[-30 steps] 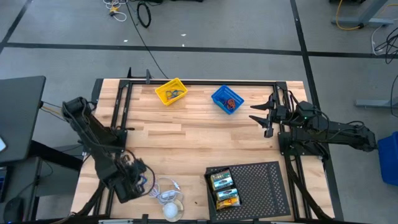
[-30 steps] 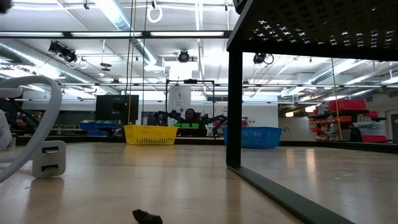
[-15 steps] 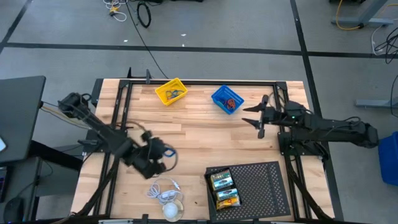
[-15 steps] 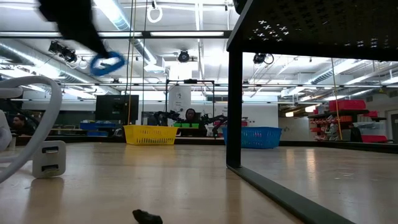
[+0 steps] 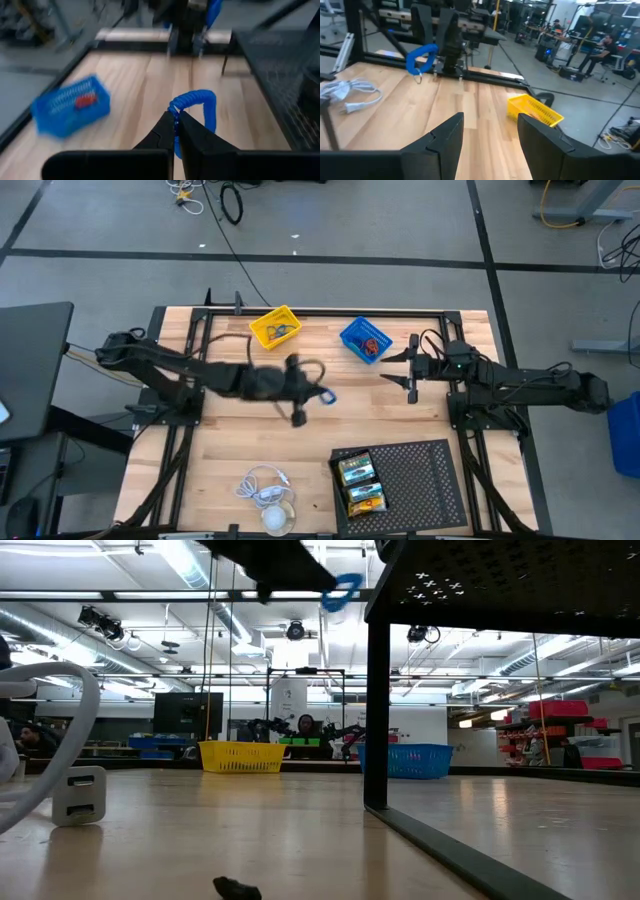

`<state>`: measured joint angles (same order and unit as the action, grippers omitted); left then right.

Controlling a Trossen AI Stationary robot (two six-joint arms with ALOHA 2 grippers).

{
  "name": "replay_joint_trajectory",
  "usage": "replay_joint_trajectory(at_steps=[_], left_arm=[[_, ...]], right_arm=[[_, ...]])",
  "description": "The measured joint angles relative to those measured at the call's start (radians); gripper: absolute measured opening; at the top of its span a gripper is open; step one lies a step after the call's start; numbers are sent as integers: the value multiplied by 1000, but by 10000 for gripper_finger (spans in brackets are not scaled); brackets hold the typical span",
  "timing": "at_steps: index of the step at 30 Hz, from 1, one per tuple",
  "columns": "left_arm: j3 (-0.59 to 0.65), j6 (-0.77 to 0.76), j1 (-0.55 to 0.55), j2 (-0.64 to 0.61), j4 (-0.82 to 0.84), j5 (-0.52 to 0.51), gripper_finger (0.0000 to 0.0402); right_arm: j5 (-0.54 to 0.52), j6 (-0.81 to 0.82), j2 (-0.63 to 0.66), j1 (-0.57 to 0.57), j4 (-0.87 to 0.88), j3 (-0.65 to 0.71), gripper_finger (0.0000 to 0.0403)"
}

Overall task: Pick & Place Office Desk Supplies
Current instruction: Put the blue spring keychain into the blue basket

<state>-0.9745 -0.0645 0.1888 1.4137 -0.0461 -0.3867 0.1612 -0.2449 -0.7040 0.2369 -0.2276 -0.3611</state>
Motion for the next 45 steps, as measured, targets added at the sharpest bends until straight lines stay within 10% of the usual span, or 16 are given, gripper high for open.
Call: replay_joint_trajectory(at_steps=[6, 21, 45], left_arm=[[-1, 151, -191, 110, -268, 265, 8], [-1, 212, -487, 304, -737, 551, 8], [-179, 244, -551, 423, -679, 620, 8]], right_arm=[[9, 56, -3, 48, -44, 0, 201], [65, 264, -156, 189, -249, 0, 231], [203, 301, -467, 269, -367, -130, 231]])
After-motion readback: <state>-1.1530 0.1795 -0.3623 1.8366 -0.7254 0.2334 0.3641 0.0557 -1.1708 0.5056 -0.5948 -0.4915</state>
